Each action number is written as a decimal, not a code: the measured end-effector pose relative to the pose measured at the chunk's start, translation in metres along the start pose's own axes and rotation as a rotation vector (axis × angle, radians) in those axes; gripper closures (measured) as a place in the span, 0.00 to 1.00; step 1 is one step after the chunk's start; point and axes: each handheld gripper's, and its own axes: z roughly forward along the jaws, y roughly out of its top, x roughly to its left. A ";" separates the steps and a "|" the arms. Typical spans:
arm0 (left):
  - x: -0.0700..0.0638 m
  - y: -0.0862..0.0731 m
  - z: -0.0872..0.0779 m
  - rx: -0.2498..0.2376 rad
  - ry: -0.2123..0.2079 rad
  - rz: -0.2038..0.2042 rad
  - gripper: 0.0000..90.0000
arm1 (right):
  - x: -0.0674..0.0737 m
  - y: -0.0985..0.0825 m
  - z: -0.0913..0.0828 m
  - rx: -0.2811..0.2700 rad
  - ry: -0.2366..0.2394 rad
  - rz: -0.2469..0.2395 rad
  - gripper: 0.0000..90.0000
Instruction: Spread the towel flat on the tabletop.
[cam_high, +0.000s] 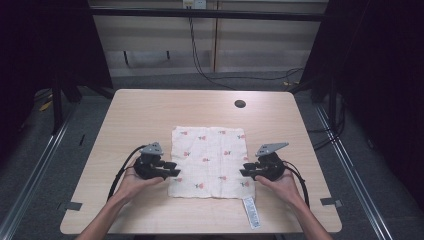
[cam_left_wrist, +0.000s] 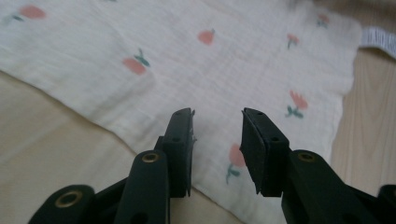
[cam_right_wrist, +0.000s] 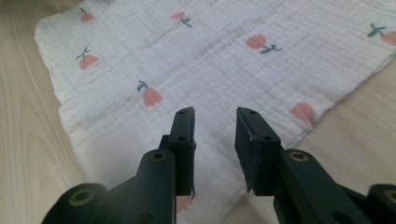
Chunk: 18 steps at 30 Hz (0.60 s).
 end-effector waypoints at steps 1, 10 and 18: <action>-0.003 0.000 0.002 0.021 0.004 0.007 0.69 | 0.000 0.000 0.001 0.006 0.000 -0.002 0.75; -0.012 -0.003 0.009 0.034 0.059 0.033 0.67 | 0.008 -0.006 0.010 0.061 -0.041 -0.056 0.66; -0.024 -0.010 0.007 0.031 0.092 0.062 0.89 | 0.016 -0.010 0.012 0.077 -0.084 -0.068 0.83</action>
